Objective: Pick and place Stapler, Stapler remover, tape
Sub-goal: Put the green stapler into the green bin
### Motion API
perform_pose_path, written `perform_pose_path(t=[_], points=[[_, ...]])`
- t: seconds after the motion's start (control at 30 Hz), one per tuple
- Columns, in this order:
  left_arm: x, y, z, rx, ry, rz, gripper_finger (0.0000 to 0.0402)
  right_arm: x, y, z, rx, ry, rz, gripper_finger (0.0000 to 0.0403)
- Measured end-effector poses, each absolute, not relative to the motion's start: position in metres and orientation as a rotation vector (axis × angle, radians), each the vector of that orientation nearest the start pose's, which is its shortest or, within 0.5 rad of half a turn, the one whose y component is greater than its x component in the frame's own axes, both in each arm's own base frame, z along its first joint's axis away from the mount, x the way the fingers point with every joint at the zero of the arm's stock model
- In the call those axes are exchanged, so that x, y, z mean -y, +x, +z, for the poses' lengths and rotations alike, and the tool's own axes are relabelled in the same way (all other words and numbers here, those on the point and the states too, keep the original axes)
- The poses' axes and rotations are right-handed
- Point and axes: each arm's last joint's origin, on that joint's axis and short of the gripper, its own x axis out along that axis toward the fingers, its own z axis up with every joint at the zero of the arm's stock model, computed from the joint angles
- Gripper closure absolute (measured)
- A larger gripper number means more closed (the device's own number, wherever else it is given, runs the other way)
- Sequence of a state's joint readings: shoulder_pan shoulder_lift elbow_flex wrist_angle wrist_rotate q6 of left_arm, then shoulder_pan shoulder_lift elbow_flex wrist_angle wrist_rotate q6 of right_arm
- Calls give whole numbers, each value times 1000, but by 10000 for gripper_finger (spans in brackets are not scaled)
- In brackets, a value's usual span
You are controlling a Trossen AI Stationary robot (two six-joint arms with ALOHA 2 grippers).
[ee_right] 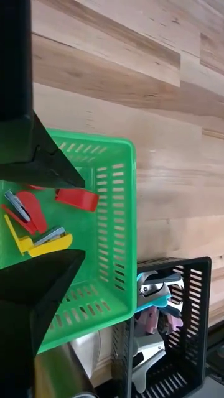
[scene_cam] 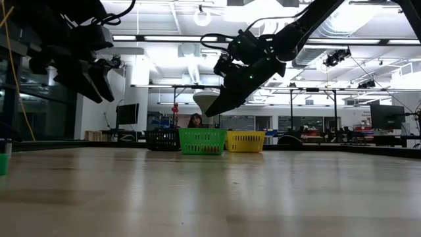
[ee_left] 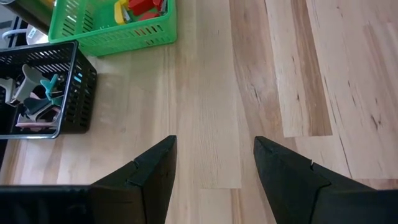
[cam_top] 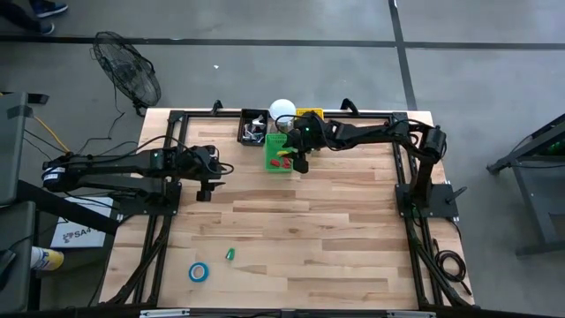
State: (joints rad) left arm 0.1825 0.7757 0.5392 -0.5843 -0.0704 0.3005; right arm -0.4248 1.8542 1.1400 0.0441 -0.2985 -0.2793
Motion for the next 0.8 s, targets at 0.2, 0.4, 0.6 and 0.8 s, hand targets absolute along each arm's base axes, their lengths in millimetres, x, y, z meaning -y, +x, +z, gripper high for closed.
perform_pose_path(t=[0.2, 0.4, 0.6, 0.8], points=[[-29, 147, 219, -850, 220, 123, 192, 154, 362, 183, -636, -41, -31, 242], [-29, 147, 219, -850, 221, 125, 192, 154, 362, 183, -636, -49, -28, 242], [-30, 147, 219, -852, 224, 140, 192, 154, 362, 183, -635, -50, -28, 242], [-30, 147, 219, -852, 223, 140, 192, 154, 361, 185, -637, -54, -40, 242]])
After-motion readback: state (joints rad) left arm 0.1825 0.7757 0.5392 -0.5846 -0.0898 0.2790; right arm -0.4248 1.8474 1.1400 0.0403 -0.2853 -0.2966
